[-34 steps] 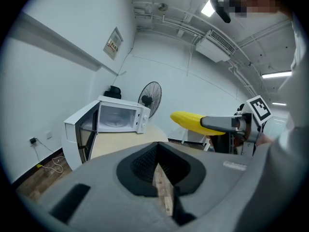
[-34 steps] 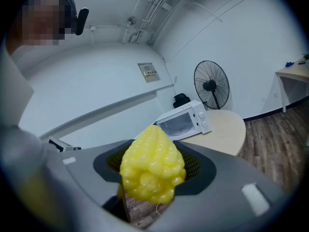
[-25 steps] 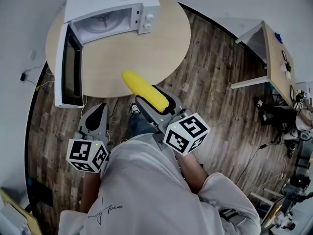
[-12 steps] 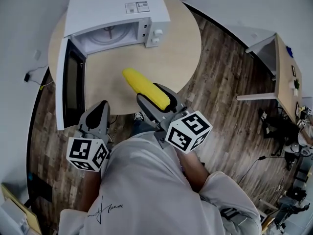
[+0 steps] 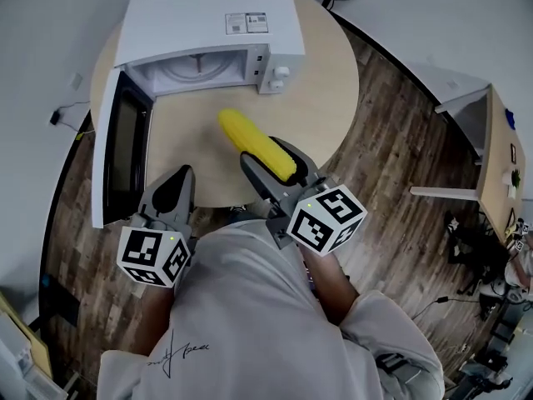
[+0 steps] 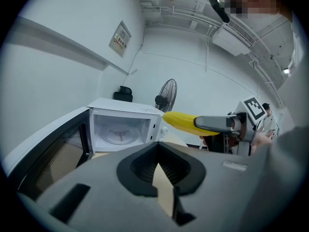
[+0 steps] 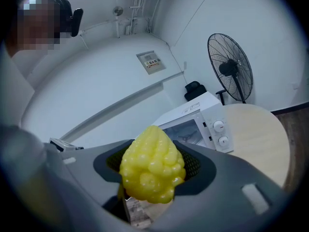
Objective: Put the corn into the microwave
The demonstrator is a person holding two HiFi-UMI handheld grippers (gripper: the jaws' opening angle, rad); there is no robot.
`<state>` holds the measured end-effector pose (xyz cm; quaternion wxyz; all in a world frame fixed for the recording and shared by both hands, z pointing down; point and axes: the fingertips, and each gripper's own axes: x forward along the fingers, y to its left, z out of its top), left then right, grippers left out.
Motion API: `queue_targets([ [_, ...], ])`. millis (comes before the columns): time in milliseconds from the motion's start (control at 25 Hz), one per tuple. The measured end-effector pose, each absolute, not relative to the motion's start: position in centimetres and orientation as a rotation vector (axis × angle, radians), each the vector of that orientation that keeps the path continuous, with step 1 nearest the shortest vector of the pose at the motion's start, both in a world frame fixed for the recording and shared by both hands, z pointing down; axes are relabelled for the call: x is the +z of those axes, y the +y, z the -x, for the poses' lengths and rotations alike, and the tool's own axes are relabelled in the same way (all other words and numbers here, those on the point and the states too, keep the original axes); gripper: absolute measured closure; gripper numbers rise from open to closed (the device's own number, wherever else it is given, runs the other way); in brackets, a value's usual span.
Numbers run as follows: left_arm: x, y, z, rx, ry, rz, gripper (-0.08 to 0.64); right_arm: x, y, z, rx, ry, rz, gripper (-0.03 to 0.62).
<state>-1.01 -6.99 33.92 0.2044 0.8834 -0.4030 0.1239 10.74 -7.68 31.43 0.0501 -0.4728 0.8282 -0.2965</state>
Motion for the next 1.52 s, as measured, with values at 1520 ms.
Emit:
queue_targets([
  [1520, 35.0, -9.5, 4.6, 0.300, -1.232, -2.368, 0.566, 35.5, -14.6, -8.1, -0.965, 2.609, 1.436, 0.333],
])
